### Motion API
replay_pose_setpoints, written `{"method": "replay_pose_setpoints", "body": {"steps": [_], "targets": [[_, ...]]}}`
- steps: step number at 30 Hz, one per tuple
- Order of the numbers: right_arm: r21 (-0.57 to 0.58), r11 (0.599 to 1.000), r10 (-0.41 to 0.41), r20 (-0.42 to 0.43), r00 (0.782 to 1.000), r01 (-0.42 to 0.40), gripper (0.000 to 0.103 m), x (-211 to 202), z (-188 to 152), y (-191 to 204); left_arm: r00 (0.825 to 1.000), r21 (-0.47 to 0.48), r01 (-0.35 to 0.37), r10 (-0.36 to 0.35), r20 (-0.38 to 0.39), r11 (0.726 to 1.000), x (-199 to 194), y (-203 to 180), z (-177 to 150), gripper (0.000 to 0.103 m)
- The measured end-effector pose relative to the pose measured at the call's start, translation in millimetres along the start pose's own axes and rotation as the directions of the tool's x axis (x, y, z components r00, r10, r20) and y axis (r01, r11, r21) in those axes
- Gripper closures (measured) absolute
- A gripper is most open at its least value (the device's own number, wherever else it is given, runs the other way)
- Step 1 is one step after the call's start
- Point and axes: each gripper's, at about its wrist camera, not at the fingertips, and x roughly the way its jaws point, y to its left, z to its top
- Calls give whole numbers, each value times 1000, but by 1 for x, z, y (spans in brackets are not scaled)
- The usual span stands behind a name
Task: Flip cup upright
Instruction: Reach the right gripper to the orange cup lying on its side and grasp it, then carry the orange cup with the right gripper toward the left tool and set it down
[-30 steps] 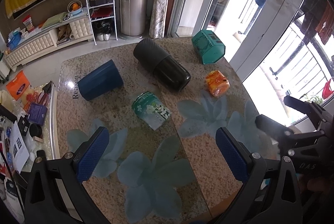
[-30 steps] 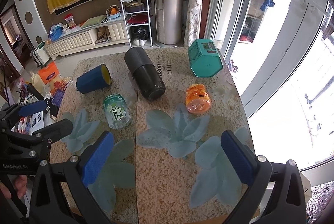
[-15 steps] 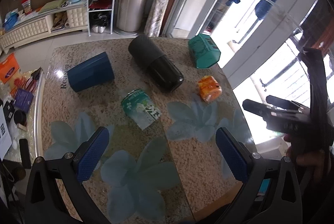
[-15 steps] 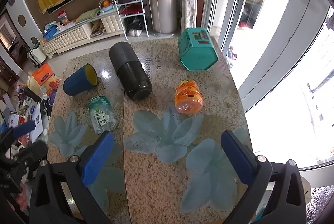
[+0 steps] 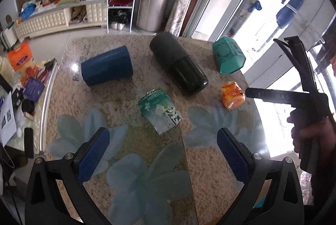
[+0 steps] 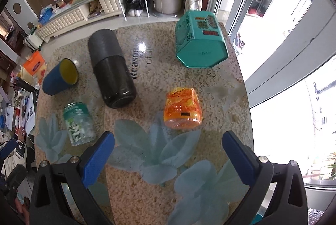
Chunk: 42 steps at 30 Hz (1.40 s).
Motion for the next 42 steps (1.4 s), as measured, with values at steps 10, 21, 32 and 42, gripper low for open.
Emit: {"method": "replay_pose_setpoints", "body": {"steps": [10, 21, 32, 42], "targets": [[32, 999, 31, -171, 985, -26, 0, 70, 29, -24, 995, -74, -30, 23, -99, 997, 30, 8, -3, 0], [64, 997, 57, -300, 952, -39, 29, 113, 34, -41, 991, -129, -74, 58, -120, 989, 43, 19, -6, 0], [96, 990, 127, -270, 954, -105, 38, 107, 29, -48, 988, -165, -95, 73, -136, 982, 39, 37, -11, 0], [57, 982, 187, -225, 956, -178, 38, 47, -23, -9, 990, -113, -75, 60, -127, 991, 17, 44, -23, 0]]}}
